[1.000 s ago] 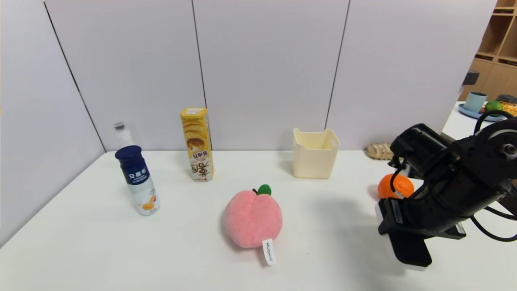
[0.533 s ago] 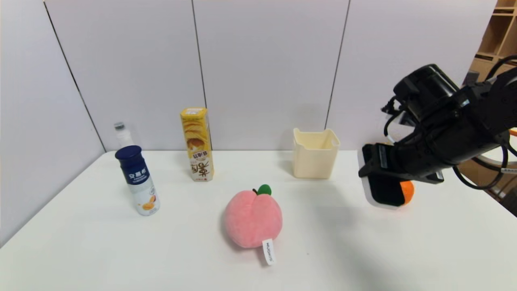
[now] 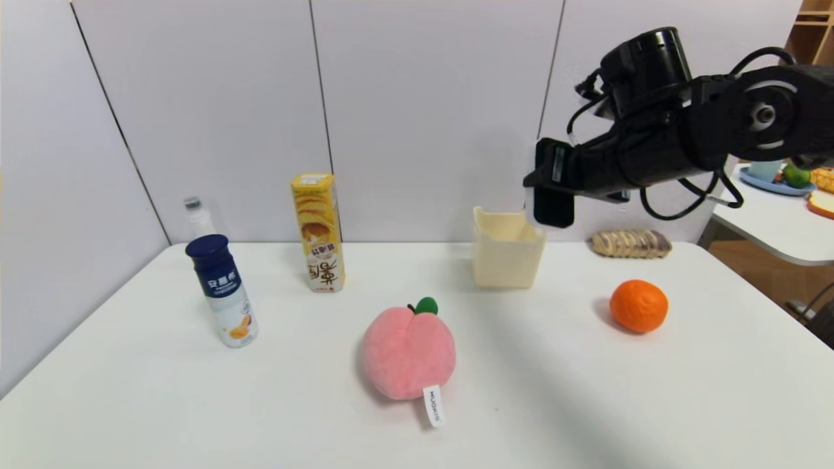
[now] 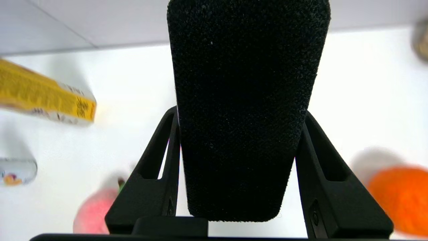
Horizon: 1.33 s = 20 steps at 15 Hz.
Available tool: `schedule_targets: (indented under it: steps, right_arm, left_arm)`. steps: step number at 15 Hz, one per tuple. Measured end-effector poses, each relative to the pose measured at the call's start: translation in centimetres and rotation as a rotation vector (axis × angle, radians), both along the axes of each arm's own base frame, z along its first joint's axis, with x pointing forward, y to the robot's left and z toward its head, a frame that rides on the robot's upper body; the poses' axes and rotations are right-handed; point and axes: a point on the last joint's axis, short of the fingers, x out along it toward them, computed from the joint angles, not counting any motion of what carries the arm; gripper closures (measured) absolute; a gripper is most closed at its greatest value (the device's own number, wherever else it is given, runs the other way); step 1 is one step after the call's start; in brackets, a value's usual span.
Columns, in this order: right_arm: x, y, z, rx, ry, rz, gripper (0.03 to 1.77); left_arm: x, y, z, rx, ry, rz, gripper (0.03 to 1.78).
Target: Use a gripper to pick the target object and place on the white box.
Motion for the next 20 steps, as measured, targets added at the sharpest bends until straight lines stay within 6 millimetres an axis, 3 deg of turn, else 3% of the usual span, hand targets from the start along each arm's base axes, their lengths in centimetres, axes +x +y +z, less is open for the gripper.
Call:
schedule_targets:
  steps: [6, 12, 20]
  right_arm:
    - [3.5, 1.7, -2.4, -0.063, -0.097, -0.034, 0.84]
    - [5.3, 2.9, -5.9, -0.127, -0.040, -0.061, 0.84]
    - [6.6, 4.0, -5.6, -0.085, -0.132, -0.057, 0.84]
  left_arm:
    - [0.0, 0.0, 0.0, 0.000, 0.000, 0.000, 0.12]
    - [0.0, 0.0, 0.0, 0.000, 0.000, -0.001, 0.12]
    - [0.0, 0.0, 0.0, 0.000, 0.000, -0.001, 0.12]
